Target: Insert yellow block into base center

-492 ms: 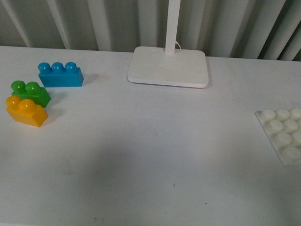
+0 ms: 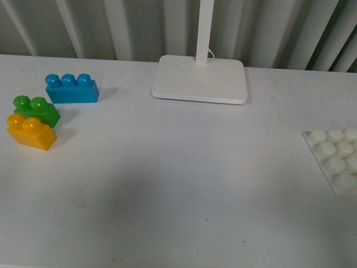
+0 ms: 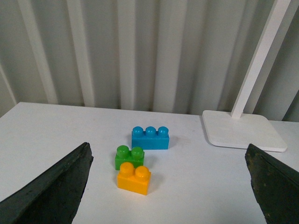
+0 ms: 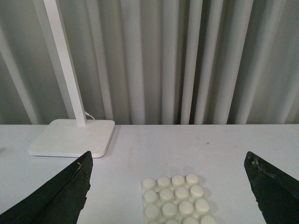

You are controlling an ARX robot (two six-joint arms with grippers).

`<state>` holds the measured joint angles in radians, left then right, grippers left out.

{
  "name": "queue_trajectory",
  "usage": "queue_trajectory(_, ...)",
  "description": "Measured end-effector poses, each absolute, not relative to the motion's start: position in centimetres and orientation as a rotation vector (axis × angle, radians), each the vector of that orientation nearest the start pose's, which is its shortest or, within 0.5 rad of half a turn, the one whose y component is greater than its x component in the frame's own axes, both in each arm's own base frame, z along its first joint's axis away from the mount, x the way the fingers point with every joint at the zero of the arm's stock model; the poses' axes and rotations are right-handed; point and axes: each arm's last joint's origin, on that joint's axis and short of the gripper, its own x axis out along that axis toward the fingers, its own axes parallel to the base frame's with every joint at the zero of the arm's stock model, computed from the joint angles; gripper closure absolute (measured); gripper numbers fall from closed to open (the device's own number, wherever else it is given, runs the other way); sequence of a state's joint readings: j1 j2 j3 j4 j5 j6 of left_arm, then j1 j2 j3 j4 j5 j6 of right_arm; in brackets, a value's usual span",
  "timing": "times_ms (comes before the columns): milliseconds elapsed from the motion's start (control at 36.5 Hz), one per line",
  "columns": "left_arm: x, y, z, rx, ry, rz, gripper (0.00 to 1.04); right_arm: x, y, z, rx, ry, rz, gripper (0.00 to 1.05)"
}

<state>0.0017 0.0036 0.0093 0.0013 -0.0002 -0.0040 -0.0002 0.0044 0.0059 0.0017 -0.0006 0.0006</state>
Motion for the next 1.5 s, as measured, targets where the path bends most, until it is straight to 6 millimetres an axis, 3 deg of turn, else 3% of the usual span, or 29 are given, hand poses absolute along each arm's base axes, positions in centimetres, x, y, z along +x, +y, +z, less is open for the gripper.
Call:
queue_trajectory(492,9.7,0.0,16.7,-0.004,-0.007,0.002,0.06,9.8,0.0,16.5,0.001,-0.001,0.0,0.09)
queue_trajectory(575,9.7,0.0,16.7,-0.004,-0.007,0.0,0.06,10.3,-0.4,16.8,0.034,0.344,0.106,0.09)
queue_trajectory(657,9.7,0.0,16.7,-0.004,-0.007,0.002,0.06,12.5,-2.0,17.1,0.065,0.467,0.117,0.09)
queue_trajectory(821,9.7,0.0,16.7,-0.004,-0.007,0.002,0.06,17.4,-5.3,16.4,0.018,0.496,0.095,0.09)
queue_trajectory(958,9.7,0.0,16.7,-0.004,-0.007,0.002,0.06,22.0,-7.6,14.0,-0.013,0.569,0.103,0.09)
queue_trajectory(1094,9.7,0.0,16.7,-0.004,-0.007,0.002,0.06,25.7,-8.1,10.5,-0.022,0.649,0.107,0.09)
queue_trajectory(1505,9.7,0.0,16.7,-0.004,-0.007,0.002,0.06,30.5,-7.1,5.1,-0.018,0.791,0.114,0.09)
